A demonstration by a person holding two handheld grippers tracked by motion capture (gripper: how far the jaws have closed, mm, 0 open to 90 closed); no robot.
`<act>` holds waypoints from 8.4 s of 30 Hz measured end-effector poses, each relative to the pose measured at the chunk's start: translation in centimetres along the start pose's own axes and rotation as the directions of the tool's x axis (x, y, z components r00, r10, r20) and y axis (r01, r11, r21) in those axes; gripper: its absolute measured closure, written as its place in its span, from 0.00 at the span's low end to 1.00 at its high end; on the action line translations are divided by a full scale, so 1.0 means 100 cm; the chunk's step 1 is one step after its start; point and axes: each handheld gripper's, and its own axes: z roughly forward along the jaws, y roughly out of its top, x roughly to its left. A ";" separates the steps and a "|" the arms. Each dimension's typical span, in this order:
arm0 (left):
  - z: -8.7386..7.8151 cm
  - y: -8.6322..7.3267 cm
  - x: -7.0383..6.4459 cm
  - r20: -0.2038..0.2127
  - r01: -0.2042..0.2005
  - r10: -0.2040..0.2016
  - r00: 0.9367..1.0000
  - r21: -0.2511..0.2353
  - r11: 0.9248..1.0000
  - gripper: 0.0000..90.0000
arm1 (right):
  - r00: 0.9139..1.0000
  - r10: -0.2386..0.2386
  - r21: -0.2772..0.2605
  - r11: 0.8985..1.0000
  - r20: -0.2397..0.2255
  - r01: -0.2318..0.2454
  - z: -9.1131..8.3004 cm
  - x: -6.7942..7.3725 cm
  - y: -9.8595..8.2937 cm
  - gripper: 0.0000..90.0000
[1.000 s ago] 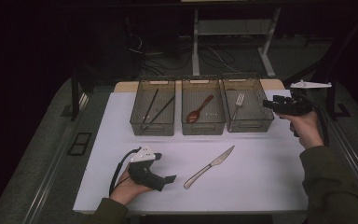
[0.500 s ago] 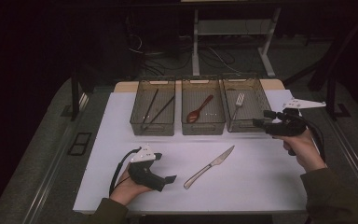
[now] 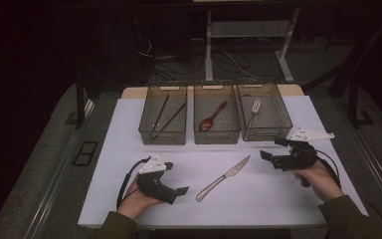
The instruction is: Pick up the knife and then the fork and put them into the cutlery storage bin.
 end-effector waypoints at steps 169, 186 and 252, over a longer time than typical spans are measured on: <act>0.058 0.080 -0.047 -0.172 -0.062 0.042 0.984 -0.113 0.992 0.88 | 0.935 0.074 -0.086 0.990 -0.346 -0.110 0.059 0.073 0.070 0.87; 0.059 0.079 -0.045 -0.135 -0.052 0.035 0.990 -0.119 0.992 0.87 | 0.921 0.061 -0.089 0.991 -0.384 -0.103 0.058 0.074 0.070 0.97; -0.016 -0.006 0.007 -0.039 -0.017 0.015 0.999 -0.043 0.999 0.00 | 0.995 0.099 -0.154 0.984 0.029 -0.093 -0.043 -0.083 0.134 0.97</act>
